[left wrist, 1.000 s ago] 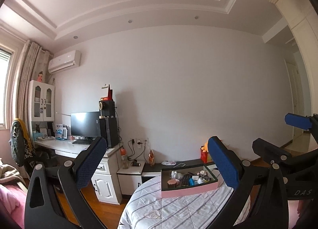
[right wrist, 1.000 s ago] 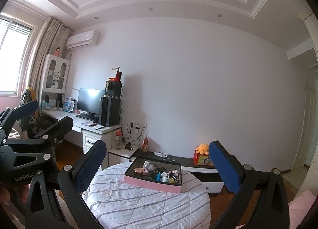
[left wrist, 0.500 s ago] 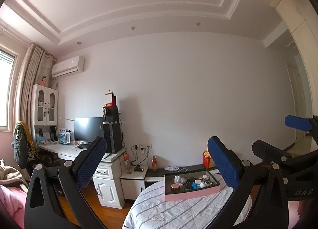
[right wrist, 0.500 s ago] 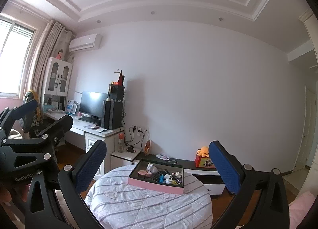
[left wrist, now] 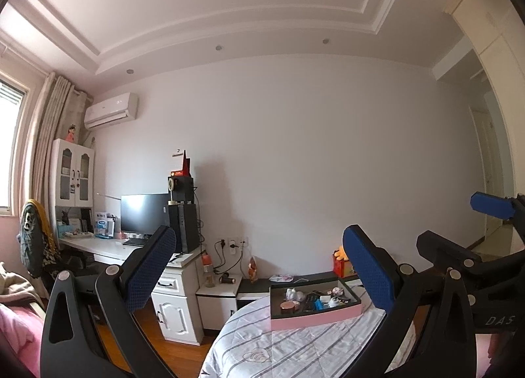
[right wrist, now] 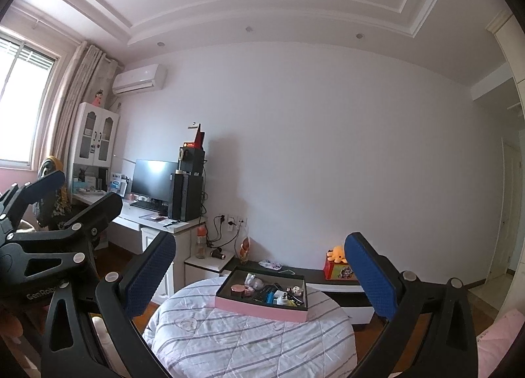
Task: Organize rigid objects
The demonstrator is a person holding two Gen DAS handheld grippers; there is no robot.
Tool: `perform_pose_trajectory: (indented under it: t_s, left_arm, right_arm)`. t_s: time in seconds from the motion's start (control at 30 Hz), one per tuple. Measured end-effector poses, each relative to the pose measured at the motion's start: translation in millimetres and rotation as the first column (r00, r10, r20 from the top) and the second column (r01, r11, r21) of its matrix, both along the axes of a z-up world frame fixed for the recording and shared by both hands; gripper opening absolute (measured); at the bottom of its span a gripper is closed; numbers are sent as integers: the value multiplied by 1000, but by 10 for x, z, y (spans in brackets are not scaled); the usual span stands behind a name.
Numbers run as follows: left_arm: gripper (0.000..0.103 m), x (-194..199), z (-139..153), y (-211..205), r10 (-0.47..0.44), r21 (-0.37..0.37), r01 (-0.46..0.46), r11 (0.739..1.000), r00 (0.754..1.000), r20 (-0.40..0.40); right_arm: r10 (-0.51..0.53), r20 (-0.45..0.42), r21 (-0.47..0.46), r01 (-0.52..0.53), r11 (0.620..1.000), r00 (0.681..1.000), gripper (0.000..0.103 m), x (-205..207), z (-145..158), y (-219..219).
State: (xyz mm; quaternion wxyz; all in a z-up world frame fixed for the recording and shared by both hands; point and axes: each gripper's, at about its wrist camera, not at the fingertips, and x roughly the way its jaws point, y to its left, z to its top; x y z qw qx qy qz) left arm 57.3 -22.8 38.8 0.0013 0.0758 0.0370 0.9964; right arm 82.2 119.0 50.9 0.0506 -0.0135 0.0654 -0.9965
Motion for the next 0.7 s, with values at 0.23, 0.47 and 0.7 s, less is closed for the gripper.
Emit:
perform_pose_trajectory:
  t_s: [0.23,0.47,0.7]
  left_arm:
    - [103,-74,-41,31,-3,-9,3,1000,1000,21]
    - [103,-157,-19,112,-16,-25,17,1000,999,51]
    - [103,-236,187,220,-55,-24,56,998,997,46]
  right_arm:
    - [-16,12,3,16,1000,1000,103,-14,-47,-3]
    - [-40,24,-3,40,999,999,103,-45,-27,73]
    - [-67,8,10,67,998,998,103,-29,177,173]
